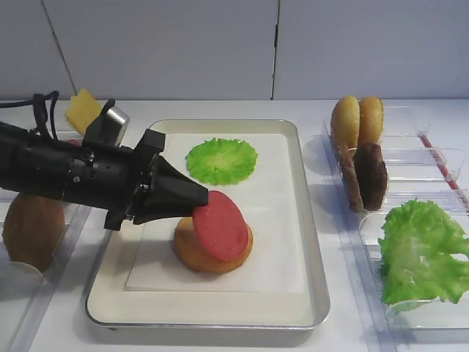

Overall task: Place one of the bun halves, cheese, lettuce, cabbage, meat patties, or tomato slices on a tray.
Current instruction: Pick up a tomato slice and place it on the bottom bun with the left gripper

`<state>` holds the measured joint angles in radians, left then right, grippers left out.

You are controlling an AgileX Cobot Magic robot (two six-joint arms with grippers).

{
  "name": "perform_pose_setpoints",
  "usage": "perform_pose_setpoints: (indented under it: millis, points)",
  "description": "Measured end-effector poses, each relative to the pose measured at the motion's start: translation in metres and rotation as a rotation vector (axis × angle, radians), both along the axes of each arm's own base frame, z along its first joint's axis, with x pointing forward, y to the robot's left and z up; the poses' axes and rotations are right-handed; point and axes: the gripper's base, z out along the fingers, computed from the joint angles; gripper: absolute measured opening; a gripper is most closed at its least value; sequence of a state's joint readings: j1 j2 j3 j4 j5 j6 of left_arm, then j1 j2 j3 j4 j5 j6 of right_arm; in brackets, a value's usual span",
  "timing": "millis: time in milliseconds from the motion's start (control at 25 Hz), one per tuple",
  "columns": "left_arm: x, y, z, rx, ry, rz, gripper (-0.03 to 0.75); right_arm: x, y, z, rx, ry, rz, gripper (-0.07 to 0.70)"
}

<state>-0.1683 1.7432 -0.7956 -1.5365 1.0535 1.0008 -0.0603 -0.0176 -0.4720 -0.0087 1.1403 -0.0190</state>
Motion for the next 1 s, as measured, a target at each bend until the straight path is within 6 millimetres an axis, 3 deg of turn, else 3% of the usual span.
perform_pose_setpoints:
  millis: [120, 360, 440, 1000]
  points:
    - [0.002, 0.001, 0.001, 0.046, 0.001, -0.027, 0.206, 0.0, 0.0, 0.0, 0.0, 0.0, 0.0, 0.255]
    - [0.007, 0.001, 0.004, 0.081, 0.006, -0.028, 0.409, 0.0, 0.0, 0.0, 0.0, 0.0, -0.007, 0.255]
    - [0.007, 0.002, 0.003, 0.094, 0.007, -0.032, 0.443, 0.0, 0.0, 0.0, 0.0, 0.0, -0.007, 0.255]
    - [0.026, 0.006, 0.019, 0.267, -0.142, -0.133, 0.465, 0.0, 0.0, 0.0, -0.004, 0.0, -0.005, 0.255]
